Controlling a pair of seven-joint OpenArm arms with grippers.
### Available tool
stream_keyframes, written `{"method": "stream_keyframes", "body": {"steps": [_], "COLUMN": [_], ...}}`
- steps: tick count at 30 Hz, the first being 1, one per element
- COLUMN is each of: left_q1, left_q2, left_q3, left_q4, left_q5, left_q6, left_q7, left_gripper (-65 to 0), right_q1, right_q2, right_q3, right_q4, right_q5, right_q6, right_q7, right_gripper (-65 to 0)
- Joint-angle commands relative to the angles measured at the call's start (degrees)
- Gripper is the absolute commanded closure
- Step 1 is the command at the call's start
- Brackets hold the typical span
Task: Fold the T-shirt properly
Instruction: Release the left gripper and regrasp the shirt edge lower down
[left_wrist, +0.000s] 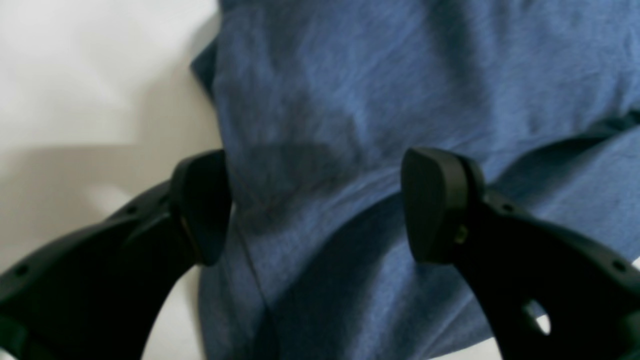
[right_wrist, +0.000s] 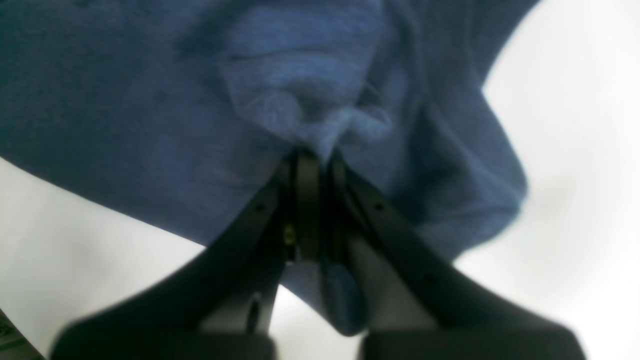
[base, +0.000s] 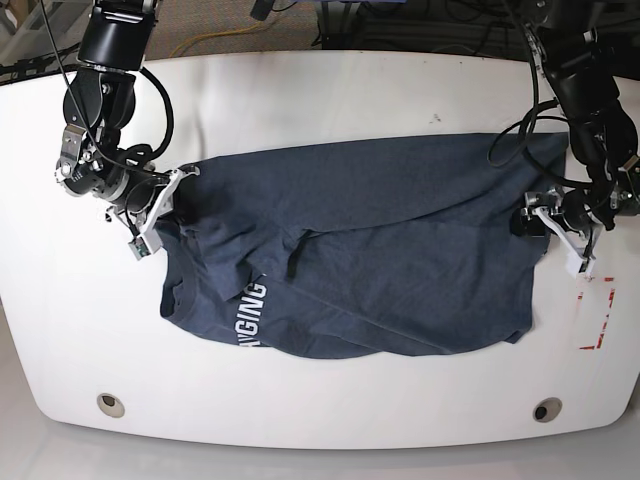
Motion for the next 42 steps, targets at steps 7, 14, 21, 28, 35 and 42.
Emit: {"method": "stream_keyframes", "body": {"steps": [7, 14, 21, 28, 35, 42], "left_q1": [-1.4, -0.8, -0.8, 2.3, 2.3, 2.0], "left_q2": [0.0, -0.3, -1.6, -1.4, -1.4, -1.6], "left_q3": [0.1, 0.1, 3.9, 7.6, 9.1, 9.1], "left_q4": [1.4, 1.4, 2.2, 11.5, 12.5, 7.3], "left_q5": [-1.2, -6.0, -7.3, -7.3, -6.8, -6.8], "left_q6": [-0.4, -0.4, -0.4, -0.5, -0.4, -0.1], "left_q7": [-0.2, -0.2, 1.5, 1.8, 1.9, 1.6], "left_gripper": [-48.5, -42.9, -42.2, -42.6, -42.6, -42.6], "right_q1": [1.1, 1.2, 1.3, 1.2, 1.2, 1.1], "right_q2": [0.8, 0.8, 0.8, 0.8, 0.8, 0.8], "right_q3": [0.3, 0.3, 0.3, 0.2, 0.2, 0.2], "right_q4": [1.0, 0.9, 0.9, 0.9, 0.9, 0.9], "right_q5": [1.0, 1.0, 1.0, 1.0, 1.0, 1.0], "right_q6": [0.1, 0.1, 0.1, 0.1, 0.1, 0.1], "right_q7": [1.0, 1.0, 1.0, 1.0, 1.0, 1.0], "right_gripper": [0.0, 0.0, 0.0, 0.0, 0.0, 0.0]}}
